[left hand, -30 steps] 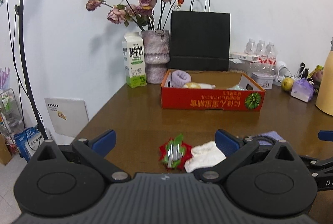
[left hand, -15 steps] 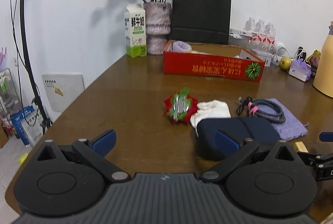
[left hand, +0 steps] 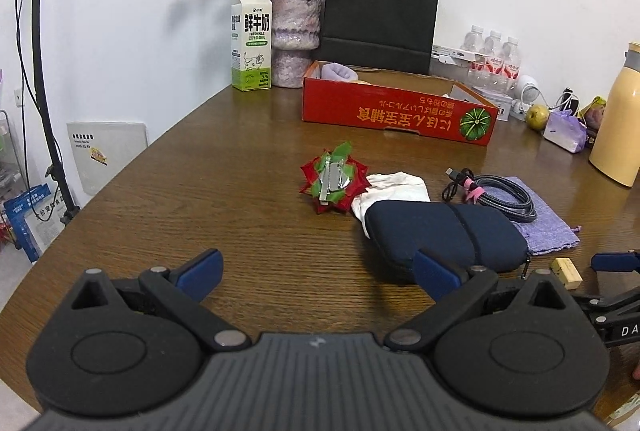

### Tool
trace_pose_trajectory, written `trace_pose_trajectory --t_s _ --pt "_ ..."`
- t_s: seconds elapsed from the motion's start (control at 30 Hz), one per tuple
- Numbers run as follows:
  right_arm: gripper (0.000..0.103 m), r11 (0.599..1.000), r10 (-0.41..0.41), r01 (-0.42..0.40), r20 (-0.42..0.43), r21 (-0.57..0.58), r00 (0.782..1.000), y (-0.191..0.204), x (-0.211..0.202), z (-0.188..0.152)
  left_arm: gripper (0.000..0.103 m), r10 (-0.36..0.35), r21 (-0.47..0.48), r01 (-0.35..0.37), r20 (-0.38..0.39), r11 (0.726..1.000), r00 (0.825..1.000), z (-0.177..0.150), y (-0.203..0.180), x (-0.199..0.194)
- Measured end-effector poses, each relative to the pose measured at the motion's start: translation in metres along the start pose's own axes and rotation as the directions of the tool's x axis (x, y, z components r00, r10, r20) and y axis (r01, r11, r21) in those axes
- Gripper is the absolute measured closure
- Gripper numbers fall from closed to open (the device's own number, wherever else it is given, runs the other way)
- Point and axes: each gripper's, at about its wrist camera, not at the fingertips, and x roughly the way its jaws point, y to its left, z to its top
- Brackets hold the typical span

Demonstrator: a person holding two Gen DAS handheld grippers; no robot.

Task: Organize objects
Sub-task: 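Grasp the yellow wooden block with the right gripper while the left grasps the navy pouch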

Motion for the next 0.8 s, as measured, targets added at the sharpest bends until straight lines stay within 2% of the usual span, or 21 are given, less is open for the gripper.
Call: trace_pose_trajectory --t_s 0.1,0.23,0.3,0.4,0.47,0.5,0.53,0.57,0.73,0.8 --pt "0.000 1.000 0.008 -0.008 -0.017 0.000 1.000 -0.001 0.001 0.003 0.000 -0.005 0.001 0.005 -0.004 1.000 1.000 0.000 -0.001 0.002" --pt "0.000 1.000 -0.016 0.016 0.005 0.019 1.000 0.001 0.002 0.002 0.000 -0.013 0.000 0.013 0.000 1.000 1.000 0.002 -0.005 0.002" --pt "0.004 0.999 -0.030 0.029 0.017 0.035 0.999 0.000 0.002 0.002 0.000 -0.016 -0.011 0.016 0.004 1.000 1.000 0.006 -0.008 0.004" --pt "0.017 0.998 -0.040 0.038 0.039 0.049 0.998 -0.002 0.000 0.002 0.000 -0.038 -0.045 0.039 0.026 0.998 0.999 0.018 -0.016 0.009" --pt "0.048 0.998 -0.051 0.048 0.057 0.049 0.997 -0.003 -0.003 0.002 0.000 -0.039 -0.047 0.041 0.032 0.998 0.999 0.026 -0.024 0.015" --pt "0.057 0.998 -0.040 0.036 0.064 0.058 0.997 -0.004 -0.004 0.002 0.000 -0.039 -0.047 0.041 0.033 0.998 0.999 0.029 -0.028 0.019" --pt "0.076 0.997 -0.021 0.016 0.070 0.070 0.997 -0.007 -0.006 0.001 0.000 -0.038 -0.047 0.039 0.033 0.998 0.999 0.032 -0.031 0.023" --pt "0.083 0.997 -0.008 0.002 0.074 0.081 0.997 -0.008 -0.007 0.001 0.000 -0.032 -0.046 0.034 0.029 0.998 0.999 0.034 -0.035 0.028" --pt "0.083 0.996 -0.014 0.004 0.109 0.093 0.994 -0.008 -0.008 -0.005 0.001 0.052 -0.055 -0.052 -0.010 0.997 0.999 0.043 -0.043 0.057" --pt "0.083 0.995 -0.030 0.019 0.115 0.099 0.993 -0.007 -0.008 -0.005 0.010 0.068 -0.054 -0.070 -0.037 0.996 0.997 0.044 -0.045 0.068"
